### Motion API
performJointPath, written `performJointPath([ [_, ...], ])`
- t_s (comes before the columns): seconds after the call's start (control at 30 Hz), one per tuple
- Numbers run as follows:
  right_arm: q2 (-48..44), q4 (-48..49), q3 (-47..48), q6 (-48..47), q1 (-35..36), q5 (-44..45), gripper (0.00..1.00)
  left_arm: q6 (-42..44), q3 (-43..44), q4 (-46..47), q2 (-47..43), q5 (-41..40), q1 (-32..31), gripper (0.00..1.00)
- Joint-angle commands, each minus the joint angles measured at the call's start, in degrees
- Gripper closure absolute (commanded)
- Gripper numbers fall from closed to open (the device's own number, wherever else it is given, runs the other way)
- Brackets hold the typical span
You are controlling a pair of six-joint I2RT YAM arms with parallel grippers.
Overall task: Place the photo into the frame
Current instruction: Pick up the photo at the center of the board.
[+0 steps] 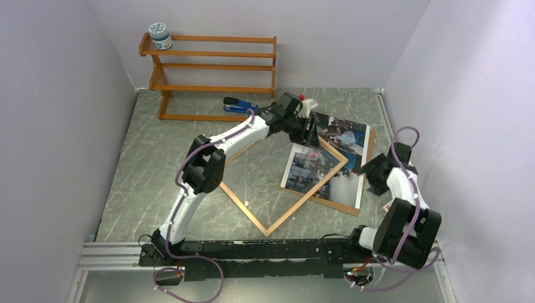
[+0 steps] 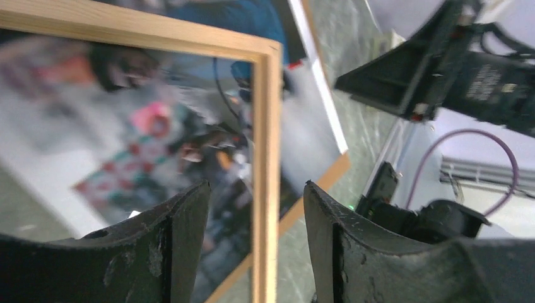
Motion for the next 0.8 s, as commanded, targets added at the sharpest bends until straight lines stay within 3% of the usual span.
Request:
performJointPath([
  [0.0,-5.5,-7.9,-7.2,1.6,-0.1,0.8,0.32,-3.1,-1.3,5.2,-2.5,6.1,-4.9,0.40],
  [0.17,-10.3,-9.3,-9.4,4.0,0.1,-0.2,0.31,-4.6,-2.8,7.4,-1.5,7.3,-9.2,0.45],
  [0.43,-7.1,-7.6,-10.7,4.2,0.2,-0.7,0.31,-4.3,-3.7,5.9,-1.0,3.3,-11.6,0.48],
  [0.6,-7.9,-5.5,-11.5,3.8,0.2,-2.6,0.37,-5.0,-5.4,7.7,-0.9,5.8,-11.7,0.49],
  [0.77,-12.4,-3.0,-12.9,5.3,0.1,-5.4,0.46,-6.7,-5.5,13.0,0.5,9.3,-13.3,0.59],
])
